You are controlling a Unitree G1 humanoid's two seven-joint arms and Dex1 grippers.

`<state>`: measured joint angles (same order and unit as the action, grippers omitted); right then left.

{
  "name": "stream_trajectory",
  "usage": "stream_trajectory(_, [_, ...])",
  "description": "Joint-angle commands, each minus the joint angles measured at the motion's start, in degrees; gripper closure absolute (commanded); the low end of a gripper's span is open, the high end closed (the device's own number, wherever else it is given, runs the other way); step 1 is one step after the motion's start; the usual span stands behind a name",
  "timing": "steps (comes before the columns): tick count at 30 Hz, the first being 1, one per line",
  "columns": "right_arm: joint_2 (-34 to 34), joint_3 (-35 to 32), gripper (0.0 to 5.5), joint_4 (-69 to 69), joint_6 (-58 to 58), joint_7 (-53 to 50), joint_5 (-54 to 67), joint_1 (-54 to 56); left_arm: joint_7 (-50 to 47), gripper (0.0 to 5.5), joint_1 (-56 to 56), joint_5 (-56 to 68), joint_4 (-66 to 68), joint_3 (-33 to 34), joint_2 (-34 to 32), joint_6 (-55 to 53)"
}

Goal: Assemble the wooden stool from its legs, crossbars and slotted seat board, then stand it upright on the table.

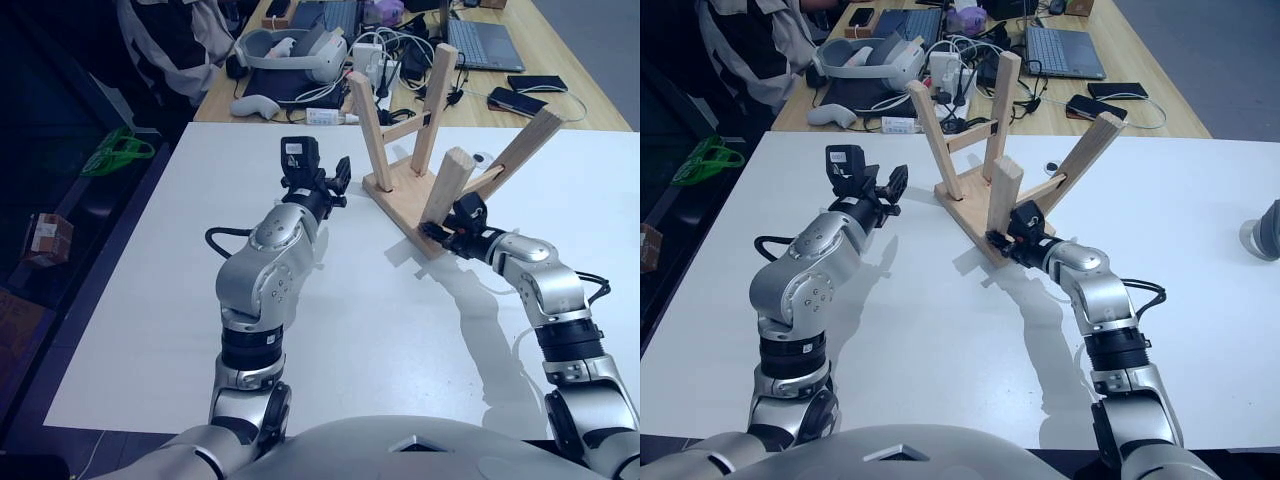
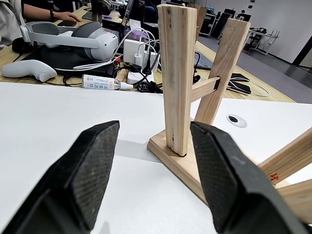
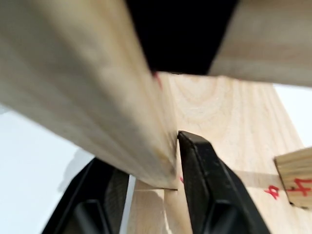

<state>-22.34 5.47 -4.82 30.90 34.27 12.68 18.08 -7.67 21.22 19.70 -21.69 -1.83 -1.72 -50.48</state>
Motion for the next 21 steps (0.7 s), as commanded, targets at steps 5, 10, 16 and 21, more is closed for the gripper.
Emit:
stream_trajectory(5, [7.03, -8.68, 4.44, 4.28, 11.46, -4.27, 10.73, 5.65, 1.7, 2.79, 1.97, -1.88, 1.03, 0.8, -0.32, 0.14])
stream_trajectory(10, [10.6, -13.53, 4.49, 6.98, 17.82, -7.64, 17.13, 7.79, 2.7, 2.79, 3.08, -2.87, 2.03, 1.82, -1.13, 0.66])
stream_trajectory(16, [15.13, -19.7, 4.49, 8.67, 24.14, -14.03, 24.34, 9.12, 3.71, 2.79, 3.45, -4.24, 2.31, 1.97, -1.46, 1.13])
stream_trajectory(21, [20.77, -29.71, 4.49, 5.39, 27.52, -24.77, 31.55, 11.71, 4.3, 2.79, 3.59, -4.98, 2.67, 1.81, -1.52, 1.59])
